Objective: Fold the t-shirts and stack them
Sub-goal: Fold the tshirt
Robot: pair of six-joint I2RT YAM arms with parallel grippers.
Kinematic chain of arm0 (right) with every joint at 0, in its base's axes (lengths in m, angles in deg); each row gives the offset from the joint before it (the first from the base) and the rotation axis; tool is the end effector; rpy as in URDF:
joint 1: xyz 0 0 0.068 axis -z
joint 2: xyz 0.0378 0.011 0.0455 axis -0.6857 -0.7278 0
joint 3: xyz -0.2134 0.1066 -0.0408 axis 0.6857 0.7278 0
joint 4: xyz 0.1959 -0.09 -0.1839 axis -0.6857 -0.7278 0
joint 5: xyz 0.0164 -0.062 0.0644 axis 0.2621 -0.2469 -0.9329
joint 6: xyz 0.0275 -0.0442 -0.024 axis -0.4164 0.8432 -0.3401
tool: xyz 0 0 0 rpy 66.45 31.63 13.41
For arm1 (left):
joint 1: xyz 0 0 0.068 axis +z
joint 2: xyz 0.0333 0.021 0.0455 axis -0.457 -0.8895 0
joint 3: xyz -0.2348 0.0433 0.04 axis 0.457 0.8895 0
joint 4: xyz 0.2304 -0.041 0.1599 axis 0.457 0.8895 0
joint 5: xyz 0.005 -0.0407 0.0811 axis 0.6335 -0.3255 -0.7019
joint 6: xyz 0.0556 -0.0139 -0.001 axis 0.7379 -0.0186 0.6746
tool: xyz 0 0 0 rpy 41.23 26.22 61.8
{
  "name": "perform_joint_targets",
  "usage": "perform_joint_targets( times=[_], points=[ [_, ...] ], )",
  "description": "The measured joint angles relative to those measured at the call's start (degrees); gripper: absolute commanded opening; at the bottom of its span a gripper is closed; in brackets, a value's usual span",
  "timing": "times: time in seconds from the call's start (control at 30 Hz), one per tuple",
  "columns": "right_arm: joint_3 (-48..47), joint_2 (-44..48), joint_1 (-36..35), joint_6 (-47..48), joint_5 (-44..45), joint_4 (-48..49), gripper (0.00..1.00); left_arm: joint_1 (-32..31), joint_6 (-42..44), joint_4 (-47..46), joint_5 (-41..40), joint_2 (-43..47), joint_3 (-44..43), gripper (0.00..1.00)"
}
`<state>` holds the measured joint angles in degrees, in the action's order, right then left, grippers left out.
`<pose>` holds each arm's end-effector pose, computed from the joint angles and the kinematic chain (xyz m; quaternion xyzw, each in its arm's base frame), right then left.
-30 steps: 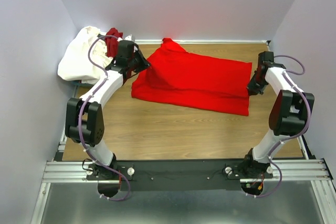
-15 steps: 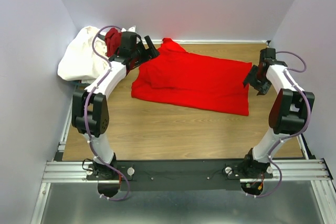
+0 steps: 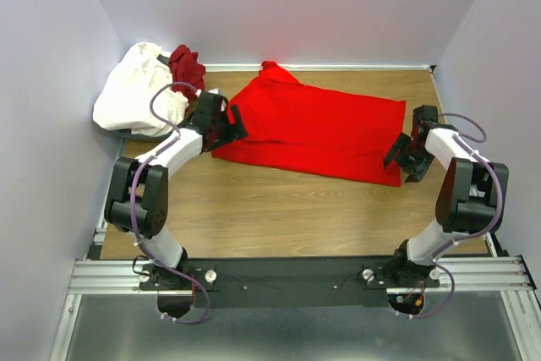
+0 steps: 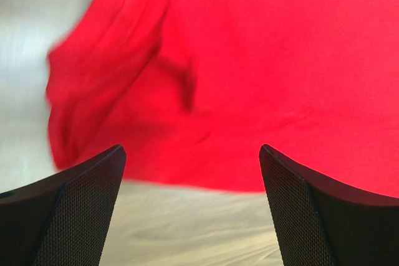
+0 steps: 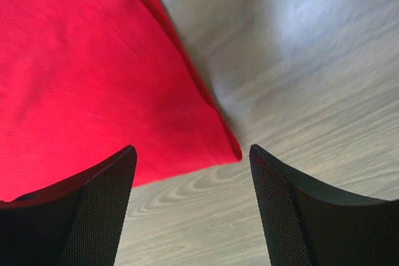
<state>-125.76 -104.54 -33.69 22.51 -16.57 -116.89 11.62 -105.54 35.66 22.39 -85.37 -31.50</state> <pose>0.3204 -0.0559 0.1370 0.3089 0.9413 -0.0025 0.1361 0.3699 -0.1058 0.1786 -0.1373 0.9102 -0.1911 0.3409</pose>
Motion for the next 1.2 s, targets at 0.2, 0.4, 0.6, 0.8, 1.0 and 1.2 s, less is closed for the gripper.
perform_joint_targets(
  times=[0.2, 0.4, 0.6, 0.8, 1.0, 1.2],
  points=[
    [3.74, 2.03, 0.00, -1.03, -1.92, 0.63, 0.74, -0.33, -0.26, 0.22, -3.02, 0.59, 5.22, 0.94],
    [5.97, 2.97, 0.07, -1.66, -2.03, 1.68, 0.65, -0.31, -0.24, -0.04, -5.84, 1.14, 5.97, 0.90],
    [7.17, 2.12, 0.37, -1.68, -1.97, 2.67, 0.60, -0.31, -0.22, -0.26, -7.08, 0.94, 5.97, 0.79],
    [7.23, 1.14, 1.22, -1.66, -1.92, 3.37, 0.52, -0.31, -0.26, -0.31, -7.93, -0.61, 5.95, 0.72],
    [7.17, 0.85, 2.05, -1.62, -1.97, 3.48, 0.45, -0.33, -0.44, -0.33, -8.41, -2.34, 5.95, 0.69],
    [6.51, 0.13, 2.45, -1.44, -2.05, 3.48, 0.36, -0.33, -0.74, -0.44, -9.16, -3.61, 5.95, 0.66]
  ],
)
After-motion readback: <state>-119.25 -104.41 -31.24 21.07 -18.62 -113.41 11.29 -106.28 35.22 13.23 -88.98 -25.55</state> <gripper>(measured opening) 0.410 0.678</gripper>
